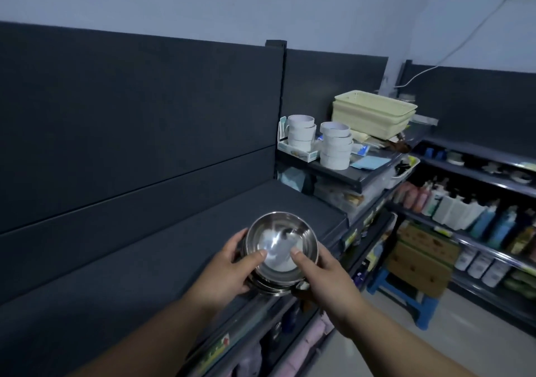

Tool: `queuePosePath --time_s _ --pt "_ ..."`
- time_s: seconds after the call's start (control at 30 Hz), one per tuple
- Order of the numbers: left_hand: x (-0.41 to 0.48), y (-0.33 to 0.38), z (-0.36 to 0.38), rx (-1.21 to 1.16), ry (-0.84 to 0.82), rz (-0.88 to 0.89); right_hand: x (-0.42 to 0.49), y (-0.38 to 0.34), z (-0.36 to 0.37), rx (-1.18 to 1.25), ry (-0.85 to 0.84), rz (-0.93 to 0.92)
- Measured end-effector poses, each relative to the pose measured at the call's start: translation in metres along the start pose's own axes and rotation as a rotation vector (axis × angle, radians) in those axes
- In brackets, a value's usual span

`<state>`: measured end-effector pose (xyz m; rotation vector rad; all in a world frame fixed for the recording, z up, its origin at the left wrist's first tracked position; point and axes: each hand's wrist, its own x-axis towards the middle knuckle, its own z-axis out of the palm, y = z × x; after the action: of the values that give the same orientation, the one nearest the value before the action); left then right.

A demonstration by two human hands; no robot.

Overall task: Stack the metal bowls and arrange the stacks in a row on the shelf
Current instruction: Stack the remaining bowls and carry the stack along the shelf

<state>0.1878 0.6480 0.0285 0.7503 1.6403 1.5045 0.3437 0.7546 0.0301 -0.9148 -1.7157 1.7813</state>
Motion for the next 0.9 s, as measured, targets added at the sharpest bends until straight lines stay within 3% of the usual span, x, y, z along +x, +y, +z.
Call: queuePosePath --time_s 0.43,0.9 --pt "0.148 0.013 0.021 -0.009 0.099 -0.070 0.172 -0.015 -0.047 -0.040 -0.121 0.057" --pt "0.241 0.011 0.073 -0.173 0.580 -0.164 0.329 -0.015 -0.081 -0.136 -0.496 0.066"
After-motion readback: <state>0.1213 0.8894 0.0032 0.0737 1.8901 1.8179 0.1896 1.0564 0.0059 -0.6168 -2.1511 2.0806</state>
